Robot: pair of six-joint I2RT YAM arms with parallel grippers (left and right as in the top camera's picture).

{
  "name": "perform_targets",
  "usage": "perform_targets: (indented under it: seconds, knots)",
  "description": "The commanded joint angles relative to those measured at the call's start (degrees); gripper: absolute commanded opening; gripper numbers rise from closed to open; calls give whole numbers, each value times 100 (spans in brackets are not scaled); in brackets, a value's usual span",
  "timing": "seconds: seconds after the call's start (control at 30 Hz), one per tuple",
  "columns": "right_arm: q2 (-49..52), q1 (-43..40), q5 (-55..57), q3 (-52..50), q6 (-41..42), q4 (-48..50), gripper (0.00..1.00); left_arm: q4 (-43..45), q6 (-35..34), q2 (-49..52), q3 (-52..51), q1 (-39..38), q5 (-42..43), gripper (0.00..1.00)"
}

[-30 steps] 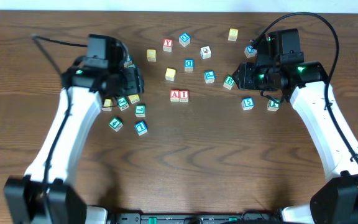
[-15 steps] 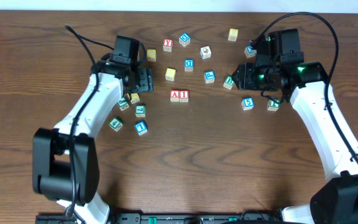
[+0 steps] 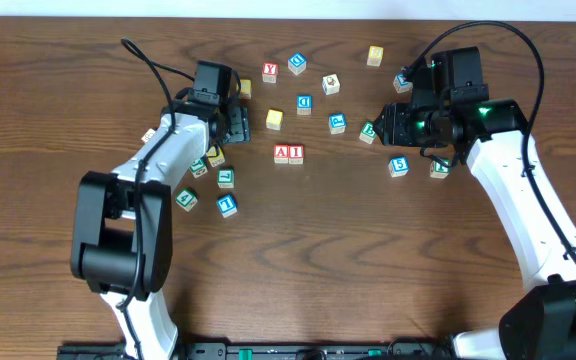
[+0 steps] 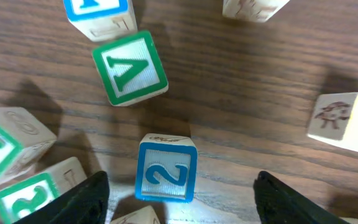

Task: Spell out AI2
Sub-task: 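Move the left gripper over the blue '2' block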

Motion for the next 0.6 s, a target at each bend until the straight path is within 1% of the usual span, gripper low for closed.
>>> perform_targets:
  seconds: [0.0,0.2,0.3,0.57]
  knots:
    - [-111,-24,4,42,-122,-17,55,42,35,195,111,-9,-114,72]
    - [-111,-24,4,42,-122,-31,56,142,35,264,111,-9,-116,70]
    - [-111,-22,4,42,-122,-42,56,247,35,264,111,-9,-114,63]
    - [-111,-22,7,42,-166,-146,57,299,37,269,68,-46,-120,63]
